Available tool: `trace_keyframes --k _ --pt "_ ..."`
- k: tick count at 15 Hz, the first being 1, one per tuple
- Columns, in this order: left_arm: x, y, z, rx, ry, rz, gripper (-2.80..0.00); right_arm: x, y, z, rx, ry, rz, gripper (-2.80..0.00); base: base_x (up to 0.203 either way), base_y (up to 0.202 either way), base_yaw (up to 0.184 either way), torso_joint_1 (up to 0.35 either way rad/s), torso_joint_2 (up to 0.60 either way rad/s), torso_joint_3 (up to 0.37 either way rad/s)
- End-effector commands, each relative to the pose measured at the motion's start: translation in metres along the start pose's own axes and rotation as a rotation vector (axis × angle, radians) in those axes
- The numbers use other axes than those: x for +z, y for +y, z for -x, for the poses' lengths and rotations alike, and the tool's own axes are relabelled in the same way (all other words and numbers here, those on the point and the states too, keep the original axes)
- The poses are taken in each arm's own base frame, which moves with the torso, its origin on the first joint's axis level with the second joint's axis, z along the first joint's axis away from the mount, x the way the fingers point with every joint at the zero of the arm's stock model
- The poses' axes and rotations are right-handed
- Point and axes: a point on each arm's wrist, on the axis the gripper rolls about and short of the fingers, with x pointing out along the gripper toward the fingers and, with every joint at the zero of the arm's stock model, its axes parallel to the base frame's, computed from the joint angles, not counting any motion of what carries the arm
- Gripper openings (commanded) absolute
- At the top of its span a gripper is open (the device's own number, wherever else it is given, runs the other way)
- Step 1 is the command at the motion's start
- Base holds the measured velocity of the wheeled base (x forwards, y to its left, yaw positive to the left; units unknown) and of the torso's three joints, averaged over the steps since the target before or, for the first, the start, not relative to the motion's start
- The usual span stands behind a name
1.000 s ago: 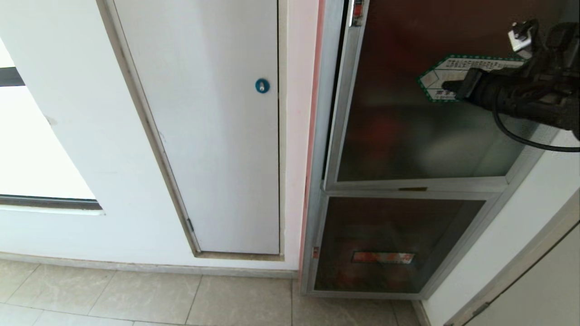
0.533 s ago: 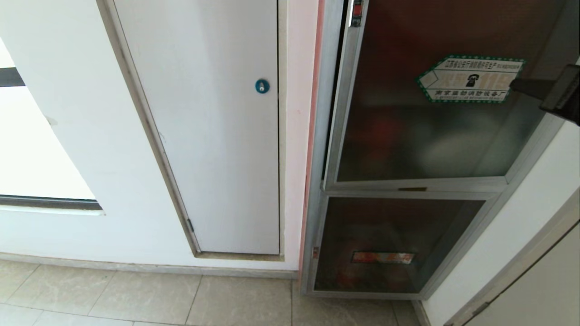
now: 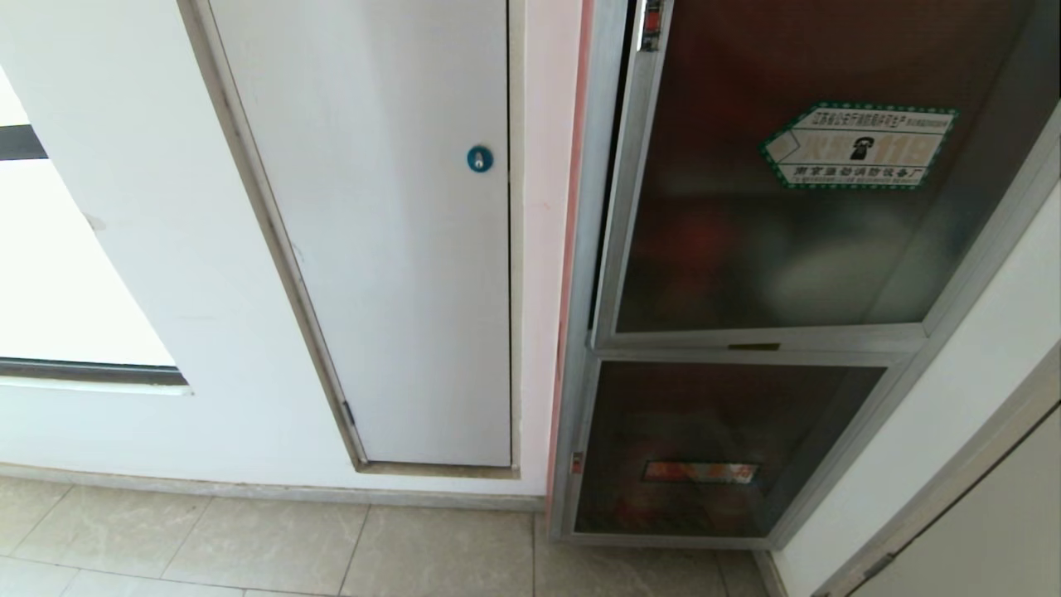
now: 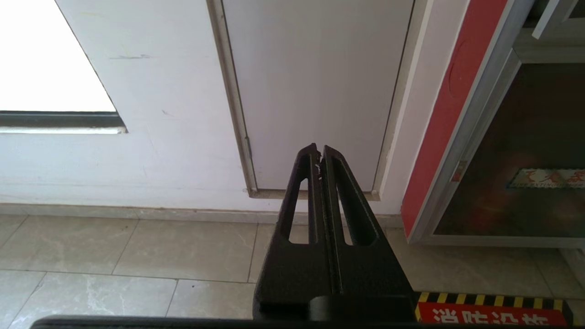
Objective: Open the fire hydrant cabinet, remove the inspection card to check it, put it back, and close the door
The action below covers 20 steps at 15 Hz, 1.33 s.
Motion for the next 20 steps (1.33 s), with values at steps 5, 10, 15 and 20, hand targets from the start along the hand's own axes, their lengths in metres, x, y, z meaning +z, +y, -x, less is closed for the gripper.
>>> trace_keyframes --k 5,10,15,20 --pt "-0.004 0.000 -0.001 0.000 0.014 0.000 -2.80 -0.033 0.009 0.074 0.031 -0.016 0.016 -2.80 0.000 0.000 0.000 0.000 0.00 0.000" --pt "-0.004 0.000 -0.001 0.000 0.014 0.000 -2.80 -0.085 0.005 0.103 0.031 0.018 0.045 -2.80 0.000 0.000 0.000 0.000 0.00 0.000" --pt "-0.004 0.000 -0.001 0.000 0.014 0.000 -2.80 -0.102 0.001 0.112 0.103 0.073 0.036 -2.80 0.000 0.000 0.000 0.000 0.00 0.000" --pt "-0.004 0.000 -0.001 0.000 0.014 0.000 -2.80 -0.155 -0.007 0.134 0.079 0.061 0.125 -2.80 0.000 0.000 0.000 0.000 0.00 0.000"
